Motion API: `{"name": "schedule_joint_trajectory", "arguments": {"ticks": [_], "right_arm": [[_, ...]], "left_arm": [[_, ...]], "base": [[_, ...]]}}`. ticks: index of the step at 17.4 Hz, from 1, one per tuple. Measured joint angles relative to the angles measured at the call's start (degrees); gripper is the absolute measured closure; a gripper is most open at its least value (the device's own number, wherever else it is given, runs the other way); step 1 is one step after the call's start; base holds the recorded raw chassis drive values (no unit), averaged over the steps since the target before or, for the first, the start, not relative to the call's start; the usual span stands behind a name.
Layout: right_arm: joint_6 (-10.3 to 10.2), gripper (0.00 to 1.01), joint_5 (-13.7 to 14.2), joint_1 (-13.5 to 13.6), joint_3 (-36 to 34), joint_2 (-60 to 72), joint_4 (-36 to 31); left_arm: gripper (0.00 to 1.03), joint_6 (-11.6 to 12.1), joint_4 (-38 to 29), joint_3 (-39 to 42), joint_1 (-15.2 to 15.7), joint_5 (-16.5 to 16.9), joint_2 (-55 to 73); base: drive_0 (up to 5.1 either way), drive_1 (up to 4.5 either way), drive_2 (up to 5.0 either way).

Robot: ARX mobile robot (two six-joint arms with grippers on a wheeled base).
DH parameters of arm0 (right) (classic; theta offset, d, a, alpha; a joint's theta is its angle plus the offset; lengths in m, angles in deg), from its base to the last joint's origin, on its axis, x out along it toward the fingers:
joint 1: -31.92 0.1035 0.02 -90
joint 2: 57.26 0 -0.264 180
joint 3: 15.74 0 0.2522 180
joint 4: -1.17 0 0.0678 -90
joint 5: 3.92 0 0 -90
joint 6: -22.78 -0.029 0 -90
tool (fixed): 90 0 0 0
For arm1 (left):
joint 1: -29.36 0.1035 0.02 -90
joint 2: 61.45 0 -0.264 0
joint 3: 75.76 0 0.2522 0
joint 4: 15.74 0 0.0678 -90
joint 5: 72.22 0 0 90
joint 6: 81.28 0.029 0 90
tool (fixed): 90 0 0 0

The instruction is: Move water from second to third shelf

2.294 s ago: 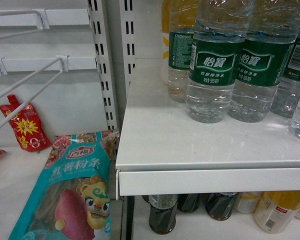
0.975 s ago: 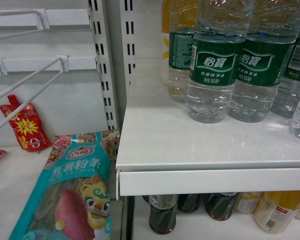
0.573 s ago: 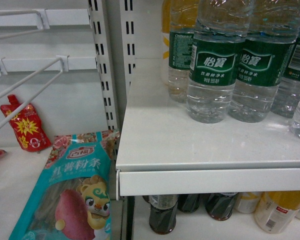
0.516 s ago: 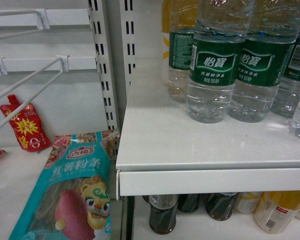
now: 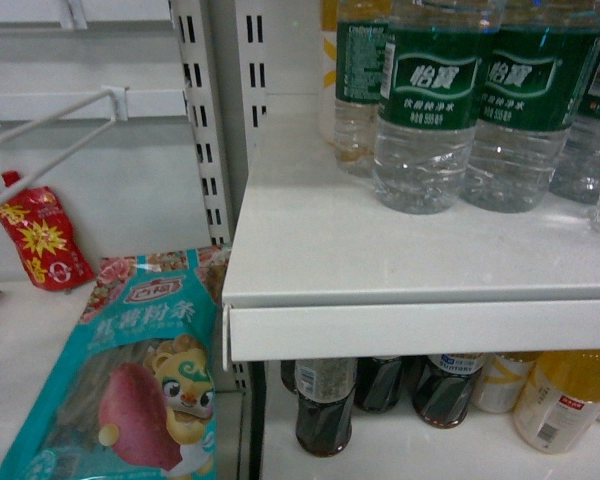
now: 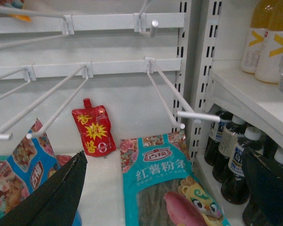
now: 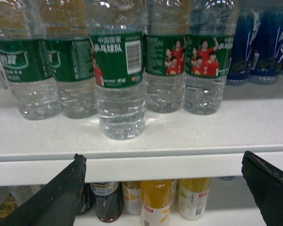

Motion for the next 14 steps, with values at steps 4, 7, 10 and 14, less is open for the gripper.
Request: {"name": "schedule_joint_trajectory", "arguments": {"ticks": [4, 7, 10, 14], "right_arm": [[0.1, 0.03, 0.0, 0.0, 0.0, 0.0, 0.1], [0.2, 0.03, -0.1, 0.0, 0.0, 0.0, 0.0], [0.1, 0.03, 0.0, 0.0, 0.0, 0.0, 0.1], [0.2, 0.03, 0.0, 0.0, 0.0, 0.0, 0.2]], "left_arm": [[0.05, 0.0, 0.2, 0.0, 0.0, -0.1, 0.0], [0.05, 0.0, 0.2, 0.0, 0.0, 0.0, 0.0], [0.05, 0.0, 0.2, 0.0, 0.0, -0.1, 0.0], [0.05, 0.0, 0.4, 0.0, 0.0, 0.0, 0.0]], "base": [[0.0, 0.00, 0.0], [0.0, 0.00, 0.0], [0.0, 0.00, 0.0], [0.0, 0.00, 0.0]]}}
